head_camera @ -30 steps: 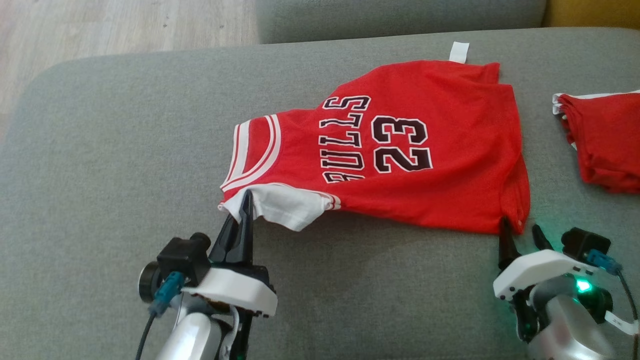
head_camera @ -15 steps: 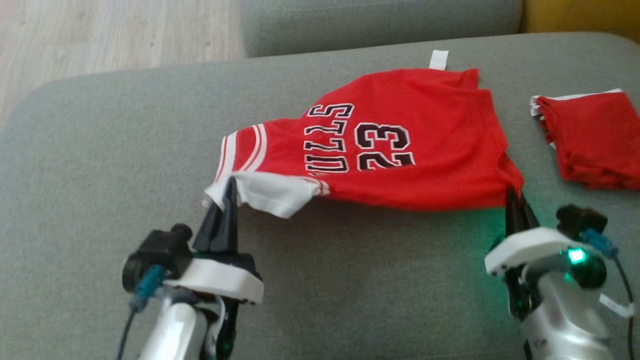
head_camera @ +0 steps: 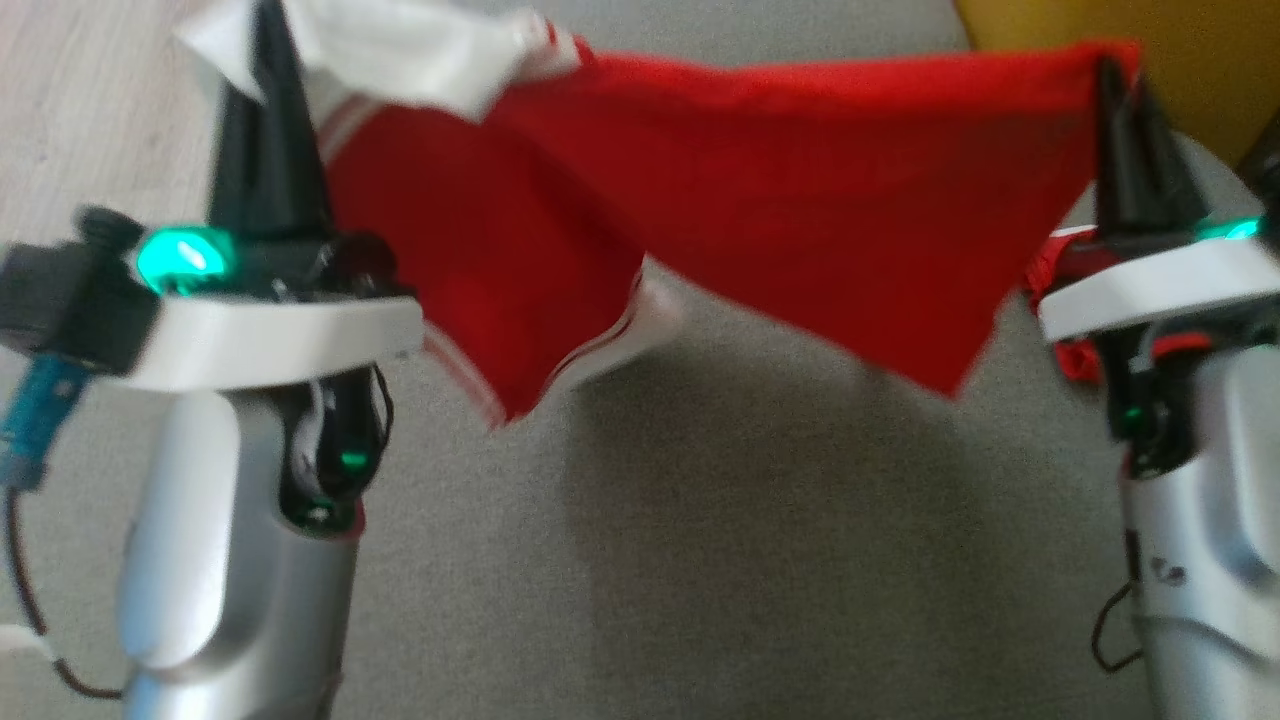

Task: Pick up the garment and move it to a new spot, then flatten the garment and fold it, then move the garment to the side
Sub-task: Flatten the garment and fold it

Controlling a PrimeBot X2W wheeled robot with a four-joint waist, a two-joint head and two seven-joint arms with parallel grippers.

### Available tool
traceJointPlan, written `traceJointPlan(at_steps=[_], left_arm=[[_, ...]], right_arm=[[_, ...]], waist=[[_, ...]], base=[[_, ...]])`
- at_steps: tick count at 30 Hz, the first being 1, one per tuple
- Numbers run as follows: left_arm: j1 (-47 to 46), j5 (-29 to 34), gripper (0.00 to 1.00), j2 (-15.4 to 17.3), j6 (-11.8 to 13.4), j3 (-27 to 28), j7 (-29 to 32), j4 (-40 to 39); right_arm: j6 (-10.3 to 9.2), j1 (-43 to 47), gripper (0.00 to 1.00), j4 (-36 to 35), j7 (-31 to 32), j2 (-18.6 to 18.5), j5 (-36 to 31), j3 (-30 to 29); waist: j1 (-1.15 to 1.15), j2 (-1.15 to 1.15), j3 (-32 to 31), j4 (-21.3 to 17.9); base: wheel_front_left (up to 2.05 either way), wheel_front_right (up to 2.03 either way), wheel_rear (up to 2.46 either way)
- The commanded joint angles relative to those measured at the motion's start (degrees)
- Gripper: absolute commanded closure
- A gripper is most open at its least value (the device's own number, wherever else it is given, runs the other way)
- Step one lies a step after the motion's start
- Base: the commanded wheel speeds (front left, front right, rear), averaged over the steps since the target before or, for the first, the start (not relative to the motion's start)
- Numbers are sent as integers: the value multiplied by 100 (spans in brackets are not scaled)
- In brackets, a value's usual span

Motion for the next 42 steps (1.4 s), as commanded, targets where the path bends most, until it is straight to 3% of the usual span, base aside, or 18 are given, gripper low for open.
traceJointPlan(at_steps=[1,9,15,22,27,32,37,42], left_arm=[[-342,15,100,61,-14,239,-28,-311],[-572,-39,100,109,82,346,326,-1101],[-1010,56,100,512,1,369,933,-793],[-2727,53,100,850,-335,441,1083,683],[-4416,284,100,1086,-537,426,721,2184],[-5551,399,100,1082,-595,410,245,3444],[-5654,389,100,909,-739,354,14,4132],[-4949,394,100,711,-900,290,-24,4264]], right_arm=[[39,-226,100,-529,225,-35,-2,154],[39,156,100,-2534,1784,159,-137,-73],[39,-185,100,-2585,2228,147,-169,32],[39,-1984,100,-933,1684,-392,-179,273],[39,-3776,100,862,807,-655,-401,477],[39,-5093,100,2327,-332,-595,-724,230],[39,-5312,100,3405,-1036,-459,-794,238],[39,-4786,100,4195,-1277,-372,-665,414]], waist=[[0,0,-47,-16],[0,0,-8,-6],[0,0,519,-80],[0,0,1712,-98],[0,0,2355,-65],[0,0,2563,28],[0,0,2564,133],[0,0,2507,223]], base=[[0,0,0],[0,0,0],[0,0,0],[0,0,0],[0,0,0],[0,0,0],[0,0,0],[0,0,0]])
